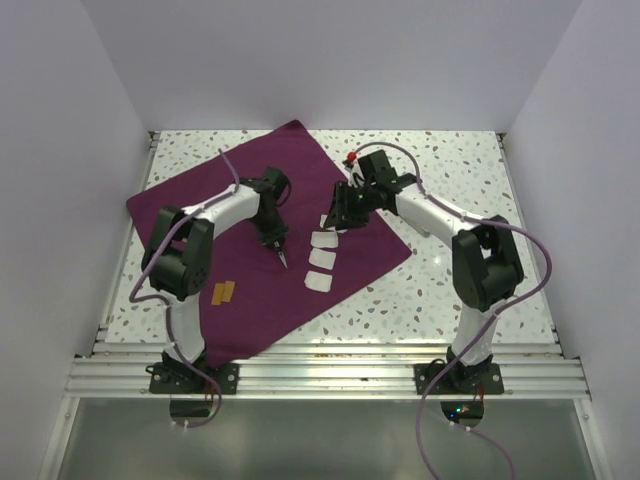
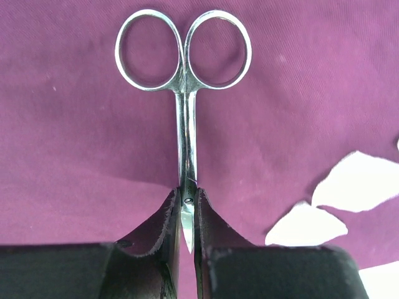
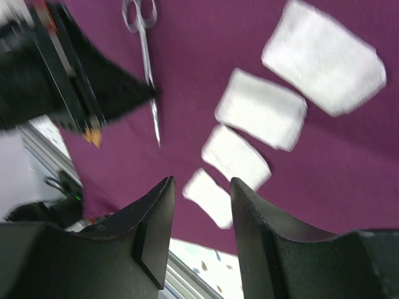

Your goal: Prepare the surgical pack

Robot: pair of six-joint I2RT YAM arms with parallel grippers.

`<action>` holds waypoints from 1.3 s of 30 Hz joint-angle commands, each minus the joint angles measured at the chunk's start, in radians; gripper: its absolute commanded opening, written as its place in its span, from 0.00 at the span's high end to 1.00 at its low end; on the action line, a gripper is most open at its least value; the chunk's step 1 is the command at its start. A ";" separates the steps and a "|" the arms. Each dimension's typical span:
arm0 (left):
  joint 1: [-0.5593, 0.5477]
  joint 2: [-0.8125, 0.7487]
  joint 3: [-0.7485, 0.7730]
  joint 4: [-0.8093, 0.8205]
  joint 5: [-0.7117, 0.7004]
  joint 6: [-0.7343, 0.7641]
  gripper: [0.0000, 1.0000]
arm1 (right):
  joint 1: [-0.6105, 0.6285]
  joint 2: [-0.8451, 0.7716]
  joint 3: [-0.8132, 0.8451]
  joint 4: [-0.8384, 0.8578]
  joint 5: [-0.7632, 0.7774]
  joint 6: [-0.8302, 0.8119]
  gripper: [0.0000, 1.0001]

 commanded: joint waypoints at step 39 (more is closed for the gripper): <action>0.003 -0.275 -0.293 0.289 0.164 0.132 1.00 | 0.221 0.464 0.339 0.168 -0.085 0.376 0.55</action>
